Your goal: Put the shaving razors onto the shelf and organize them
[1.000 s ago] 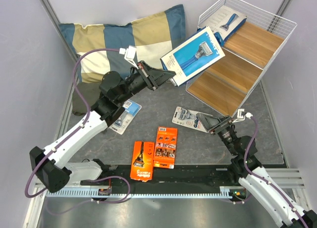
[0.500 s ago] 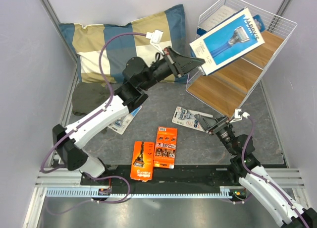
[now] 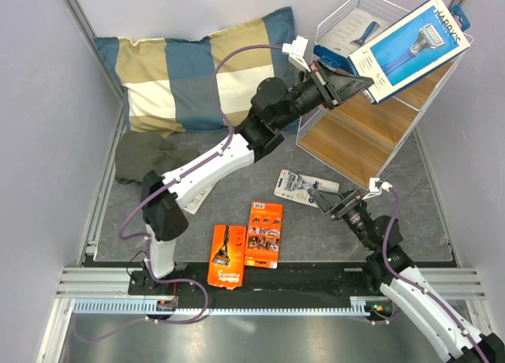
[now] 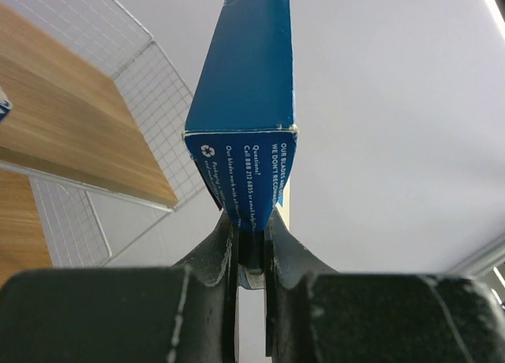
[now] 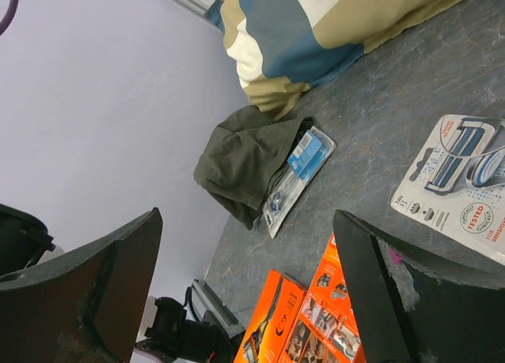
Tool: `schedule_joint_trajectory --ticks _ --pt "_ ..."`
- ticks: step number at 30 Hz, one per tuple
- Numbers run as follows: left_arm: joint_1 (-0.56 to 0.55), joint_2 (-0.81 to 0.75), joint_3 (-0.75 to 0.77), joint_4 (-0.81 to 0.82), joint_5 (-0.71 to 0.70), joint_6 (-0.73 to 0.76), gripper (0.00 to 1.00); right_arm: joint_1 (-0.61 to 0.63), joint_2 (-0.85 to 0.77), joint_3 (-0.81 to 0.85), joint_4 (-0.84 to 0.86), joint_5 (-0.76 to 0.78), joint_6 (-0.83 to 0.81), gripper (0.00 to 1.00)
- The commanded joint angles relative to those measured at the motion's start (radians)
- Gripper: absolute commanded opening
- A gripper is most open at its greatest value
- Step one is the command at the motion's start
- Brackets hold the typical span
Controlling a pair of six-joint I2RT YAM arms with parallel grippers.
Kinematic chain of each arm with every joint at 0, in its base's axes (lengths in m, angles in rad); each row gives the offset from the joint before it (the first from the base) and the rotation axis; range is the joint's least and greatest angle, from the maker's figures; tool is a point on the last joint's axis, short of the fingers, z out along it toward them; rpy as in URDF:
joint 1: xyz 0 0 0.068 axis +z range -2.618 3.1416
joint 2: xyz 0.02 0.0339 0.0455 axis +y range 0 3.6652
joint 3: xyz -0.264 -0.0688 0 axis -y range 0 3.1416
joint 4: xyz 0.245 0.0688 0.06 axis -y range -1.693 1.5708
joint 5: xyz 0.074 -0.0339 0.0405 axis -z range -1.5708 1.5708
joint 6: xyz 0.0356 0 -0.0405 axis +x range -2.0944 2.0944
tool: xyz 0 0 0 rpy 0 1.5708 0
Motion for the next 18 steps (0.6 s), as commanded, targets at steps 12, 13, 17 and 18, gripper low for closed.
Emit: schedule_joint_trajectory --ticks 12,13,17,18 --pt "-0.048 0.168 0.256 0.005 -0.238 -0.041 0.02 0.002 -0.118 -0.041 -0.112 -0.043 -0.005 0.98" --pt "-0.05 0.173 0.268 -0.004 -0.244 -0.052 0.02 0.002 -0.119 -0.042 -0.115 -0.043 -0.005 0.98" --pt "-0.056 0.2 0.281 -0.041 -0.273 -0.075 0.02 0.002 -0.121 -0.041 -0.121 -0.05 -0.007 0.98" --pt "-0.056 0.202 0.284 -0.047 -0.29 -0.076 0.02 0.002 -0.122 -0.041 -0.122 -0.052 -0.008 0.98"
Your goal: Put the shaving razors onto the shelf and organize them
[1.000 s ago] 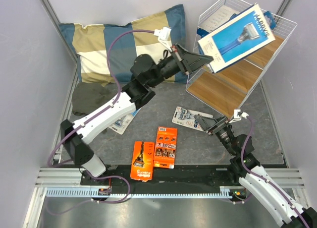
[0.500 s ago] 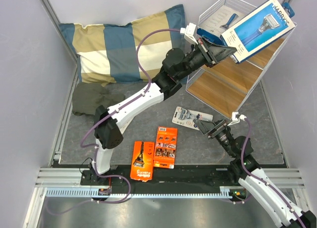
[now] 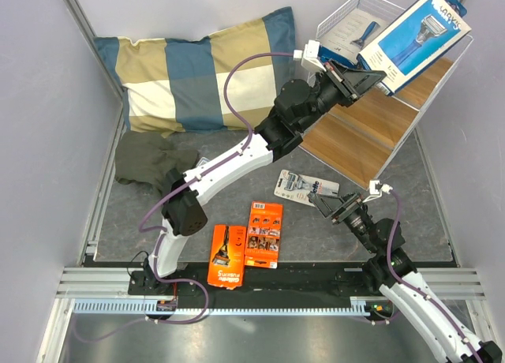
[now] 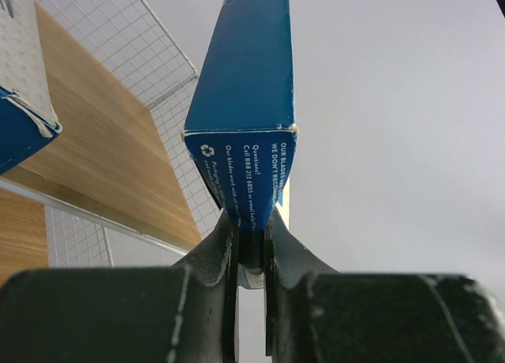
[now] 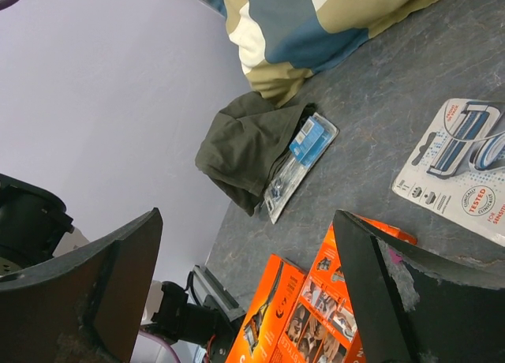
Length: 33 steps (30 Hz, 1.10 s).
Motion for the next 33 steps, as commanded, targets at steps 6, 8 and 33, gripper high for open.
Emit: schedule_joint_trajectory --ticks 6,8,33 --pt "-0.011 0.035 0.075 0.002 -0.119 -0.038 0.02 0.002 -0.035 -0.037 -0.04 -0.026 -0.011 0.98" --pt "-0.011 0.039 0.086 -0.007 -0.127 -0.035 0.02 0.001 -0.043 -0.039 -0.046 -0.023 -0.008 0.98" --pt "-0.039 0.021 0.108 -0.116 -0.208 0.029 0.27 0.002 -0.08 -0.033 -0.102 -0.028 -0.011 0.98"
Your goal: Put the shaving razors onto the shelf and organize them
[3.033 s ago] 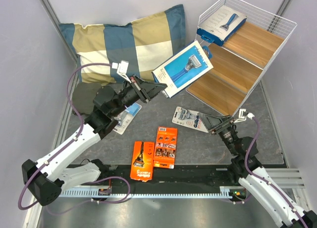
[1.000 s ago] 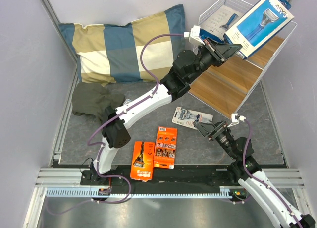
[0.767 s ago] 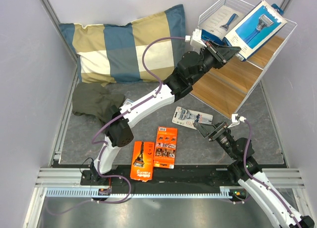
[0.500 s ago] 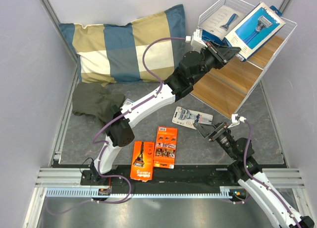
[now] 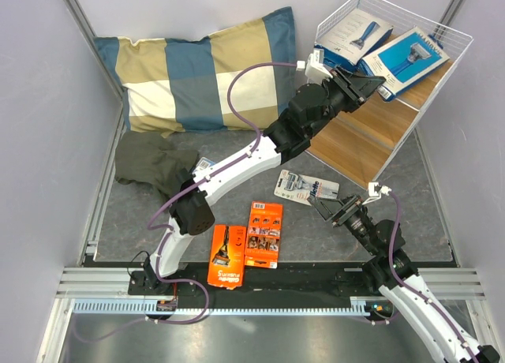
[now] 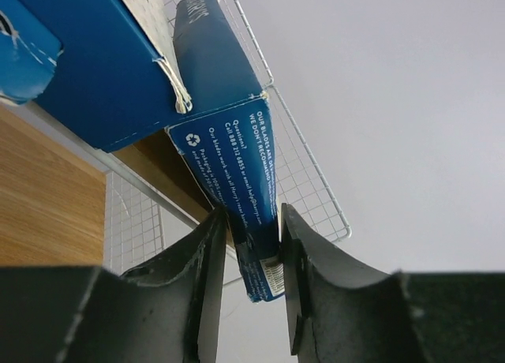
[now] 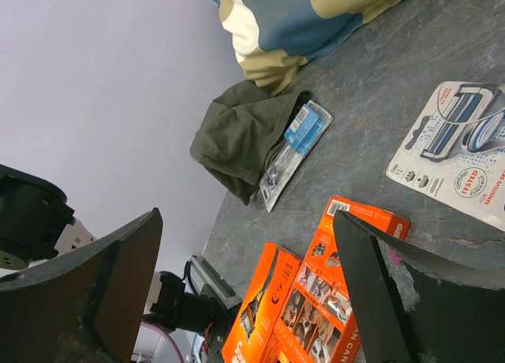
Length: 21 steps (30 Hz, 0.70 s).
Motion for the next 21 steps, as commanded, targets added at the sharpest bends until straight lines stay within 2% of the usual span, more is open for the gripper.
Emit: schedule_joint_trajectory --ticks 1,3,8,13,21 --pt "-0.013 -0.049 0.033 0.024 -0.054 0.036 0.17 0.001 -0.017 -0.033 -0.003 -0.008 -0.01 0.98" --pt "-0.013 -0.061 -0.007 0.07 -0.069 0.022 0.03 0.002 -0.018 -0.034 -0.006 -0.008 -0.01 0.98" --pt "-0.014 -0.052 -0.014 0.093 -0.084 -0.021 0.02 0.001 -0.02 -0.029 -0.012 -0.012 -0.01 0.98" --pt "-0.02 -0.05 -0.037 0.114 -0.121 -0.078 0.05 0.002 -0.031 -0.022 -0.03 -0.012 -0.015 0.98" --pt "-0.043 -0.052 -0.031 0.136 -0.205 -0.02 0.21 0.002 -0.054 -0.017 -0.066 -0.012 -0.021 0.98"
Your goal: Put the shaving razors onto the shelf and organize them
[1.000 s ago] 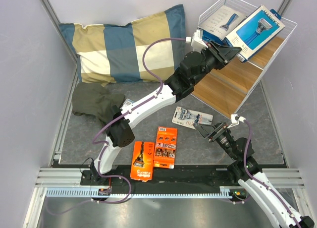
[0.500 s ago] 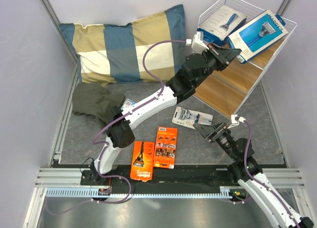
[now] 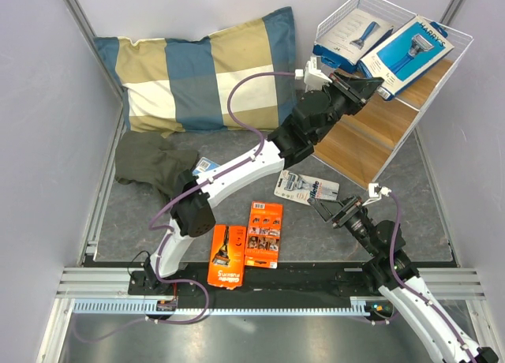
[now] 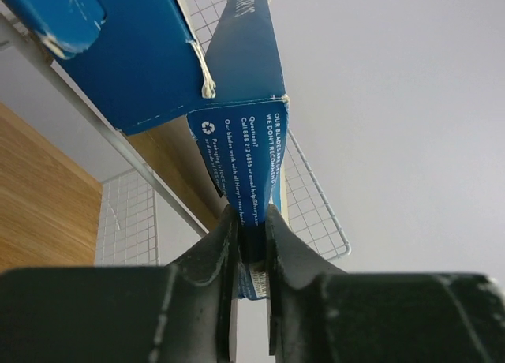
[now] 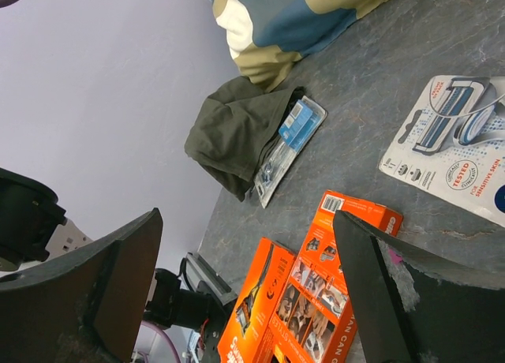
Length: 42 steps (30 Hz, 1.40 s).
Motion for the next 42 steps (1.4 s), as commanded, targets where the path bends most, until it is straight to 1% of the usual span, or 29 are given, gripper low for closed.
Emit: schedule_joint_trajectory --ticks 1,2,4,5,6,10,12,13,14,16,17,18,21,24,27,29,30,31,32,33,34,36,37,39,40,42 --pt "-0.019 -0.05 0.009 0.085 -0.099 0.036 0.23 0.001 -0.017 -0.019 -0.016 -0.012 -0.014 0.98" --pt "-0.022 -0.05 0.014 0.085 -0.111 0.051 0.28 0.001 -0.019 -0.017 -0.019 -0.014 -0.014 0.98" --pt "-0.024 -0.051 0.02 0.088 -0.112 0.066 0.34 0.002 -0.022 -0.017 -0.021 -0.015 -0.014 0.98" --pt "-0.027 -0.051 0.025 0.09 -0.112 0.089 0.4 0.002 -0.022 -0.014 -0.027 -0.015 -0.015 0.98" --pt "-0.03 -0.053 0.028 0.091 -0.114 0.103 0.44 0.001 -0.024 -0.013 -0.03 -0.017 -0.017 0.98" --pt "-0.036 -0.07 0.019 0.087 -0.112 0.151 0.53 0.002 -0.033 0.006 -0.06 -0.008 -0.032 0.98" --pt "-0.038 -0.085 -0.004 0.084 -0.106 0.149 0.6 0.002 -0.034 0.02 -0.071 0.0 -0.044 0.98" --pt "-0.038 -0.106 -0.038 0.084 -0.102 0.136 0.64 0.001 -0.033 0.023 -0.083 0.001 -0.048 0.98" --pt "-0.039 -0.12 -0.055 0.084 -0.099 0.134 0.7 0.002 -0.033 0.027 -0.088 0.004 -0.052 0.98" --pt "-0.038 -0.146 -0.09 0.079 -0.085 0.134 0.77 0.002 -0.03 0.036 -0.097 0.009 -0.06 0.98" --pt "-0.038 -0.154 -0.101 0.078 -0.08 0.135 0.85 0.001 -0.03 0.037 -0.097 0.009 -0.061 0.98" --pt "-0.038 -0.162 -0.11 0.076 -0.071 0.135 0.88 0.002 -0.031 0.038 -0.1 0.009 -0.06 0.98" --pt "-0.038 -0.186 -0.133 0.074 -0.036 0.157 0.93 0.002 -0.031 0.037 -0.1 0.009 -0.06 0.98" --pt "-0.039 -0.221 -0.164 0.065 0.006 0.166 0.94 0.001 -0.037 0.044 -0.107 0.014 -0.063 0.98" --pt "-0.039 -0.289 -0.242 0.065 0.044 0.18 0.94 0.002 -0.039 0.059 -0.108 0.017 -0.071 0.98" --pt "-0.038 -0.345 -0.346 0.074 0.049 0.188 0.95 0.002 -0.033 0.073 -0.143 0.021 -0.092 0.98" --pt "-0.038 -0.416 -0.441 0.085 0.049 0.195 0.95 0.002 -0.028 0.089 -0.151 0.024 -0.098 0.98" --pt "-0.038 -0.457 -0.501 0.102 0.044 0.206 0.95 0.002 -0.027 0.098 -0.166 0.034 -0.106 0.98" --pt "-0.038 -0.497 -0.57 0.136 0.035 0.208 0.95 0.002 -0.024 0.105 -0.171 0.038 -0.121 0.98" --pt "-0.038 -0.589 -0.709 0.232 0.026 0.211 0.96 0.001 -0.016 0.125 -0.176 0.043 -0.129 0.98" --pt "-0.036 -0.629 -0.763 0.251 -0.002 0.232 0.96 0.002 -0.01 0.135 -0.18 0.053 -0.136 0.98" --pt "-0.036 -0.717 -0.879 0.219 -0.036 0.264 1.0 0.002 0.015 0.17 -0.183 0.064 -0.166 0.98" --pt "-0.036 -0.794 -0.909 0.205 -0.062 0.313 1.0 0.002 0.027 0.184 -0.185 0.069 -0.176 0.98" --pt "-0.036 -0.864 -0.99 0.167 -0.088 0.364 1.0 0.001 0.076 0.223 -0.185 0.077 -0.207 0.98" --pt "-0.035 -0.937 -1.013 0.113 -0.12 0.405 1.0 0.002 0.094 0.239 -0.182 0.078 -0.216 0.98" --pt "-0.035 -1.003 -1.079 0.064 -0.151 0.453 1.0 0.002 0.146 0.276 -0.168 0.075 -0.241 0.98"
